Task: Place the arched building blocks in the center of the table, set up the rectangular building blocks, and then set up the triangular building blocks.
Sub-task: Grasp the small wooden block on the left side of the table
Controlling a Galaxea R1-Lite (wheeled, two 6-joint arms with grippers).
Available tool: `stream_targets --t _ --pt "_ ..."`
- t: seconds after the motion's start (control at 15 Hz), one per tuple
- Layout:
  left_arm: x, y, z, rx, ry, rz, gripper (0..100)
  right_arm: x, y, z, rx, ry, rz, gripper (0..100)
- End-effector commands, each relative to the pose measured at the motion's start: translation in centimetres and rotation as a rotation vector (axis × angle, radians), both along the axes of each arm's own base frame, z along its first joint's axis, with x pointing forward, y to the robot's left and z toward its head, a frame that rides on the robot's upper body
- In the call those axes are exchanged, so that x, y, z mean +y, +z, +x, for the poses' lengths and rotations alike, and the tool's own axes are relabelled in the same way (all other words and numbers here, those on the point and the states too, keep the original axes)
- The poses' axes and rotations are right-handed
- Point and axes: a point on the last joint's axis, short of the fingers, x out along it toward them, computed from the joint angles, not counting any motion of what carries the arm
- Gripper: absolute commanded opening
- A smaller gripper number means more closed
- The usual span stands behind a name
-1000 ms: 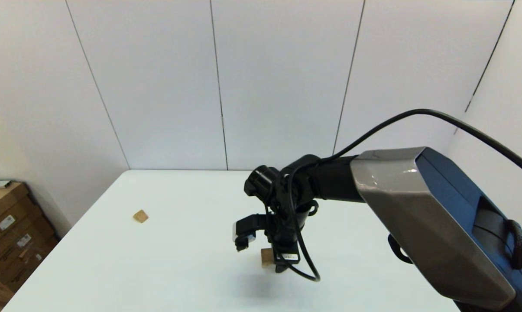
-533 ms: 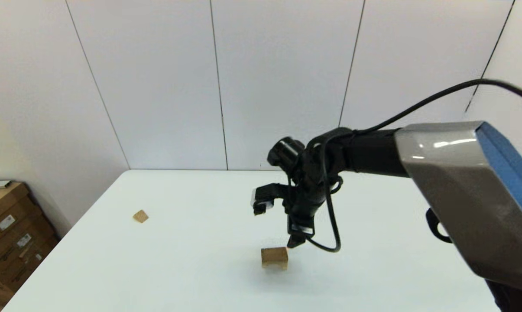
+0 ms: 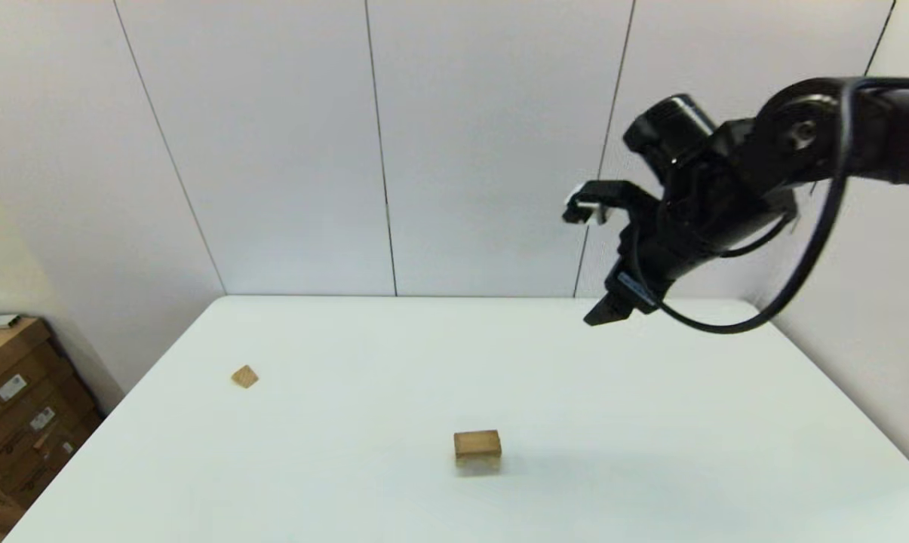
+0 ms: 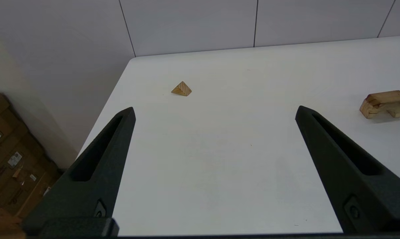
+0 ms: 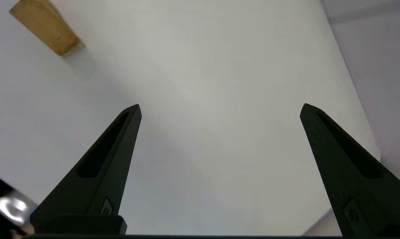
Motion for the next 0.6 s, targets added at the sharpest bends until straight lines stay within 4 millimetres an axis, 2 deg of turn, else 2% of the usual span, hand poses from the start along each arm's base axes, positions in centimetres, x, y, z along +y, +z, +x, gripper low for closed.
stream_targets --t 0.07,0.2,0.33,0.6 --pt "0.0 0.0 0.0 0.001 -0.001 0.0 100 -7.6 4.3 -7.8 -0.06 -0.235 0.088 100" --pt "0.0 0.0 0.0 0.001 -0.001 0.0 100 -10.0 3.8 -11.6 -0.041 -0.334 0.107 100" --pt "0.0 0.0 0.0 0.001 -0.001 0.0 100 -11.9 2.6 -16.3 -0.056 -0.417 0.121 100" --pt "0.0 0.0 0.0 0.001 -0.001 0.0 100 -13.9 -1.5 -25.6 -0.135 -0.58 0.152 100"
